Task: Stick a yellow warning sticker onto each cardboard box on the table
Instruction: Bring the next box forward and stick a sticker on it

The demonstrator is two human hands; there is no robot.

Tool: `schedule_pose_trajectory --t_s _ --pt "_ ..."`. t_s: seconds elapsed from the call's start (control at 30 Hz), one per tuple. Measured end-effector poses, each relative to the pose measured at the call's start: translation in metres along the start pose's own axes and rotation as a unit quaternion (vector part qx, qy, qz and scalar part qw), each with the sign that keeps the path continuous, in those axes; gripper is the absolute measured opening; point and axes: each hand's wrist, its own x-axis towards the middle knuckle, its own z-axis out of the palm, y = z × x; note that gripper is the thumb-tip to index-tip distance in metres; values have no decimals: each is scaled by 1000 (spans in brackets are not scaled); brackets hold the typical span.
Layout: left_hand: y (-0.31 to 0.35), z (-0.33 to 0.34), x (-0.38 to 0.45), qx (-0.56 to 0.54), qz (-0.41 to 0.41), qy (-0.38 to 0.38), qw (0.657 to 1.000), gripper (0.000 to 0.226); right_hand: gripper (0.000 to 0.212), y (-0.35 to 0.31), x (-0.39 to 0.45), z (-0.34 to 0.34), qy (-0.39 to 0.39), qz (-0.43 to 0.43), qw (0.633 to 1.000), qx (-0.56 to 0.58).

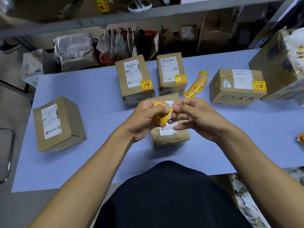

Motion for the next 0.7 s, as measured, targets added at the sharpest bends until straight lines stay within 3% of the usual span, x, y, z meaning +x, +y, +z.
schedule_pose_trajectory --t_s 0.13,0.3,0.33,0.5,0.7 --pt "2 0 -2 -1 4 -13 1000 27 15 3 1 2 -6 -5 1000 -7" --pt "1 0 -3 -17 4 -15 1000 3 19 7 3 5 -3 -31 999 26" --pt "-1 0 -2 -32 8 -9 999 9 19 8 3 5 0 -40 998 38" --pt "-15 9 4 -34 66 150 986 46 21 10 5 8 42 -78 995 52" --pt "-16 20 3 74 181 182 964 11 16 15 4 8 73 -109 990 44"
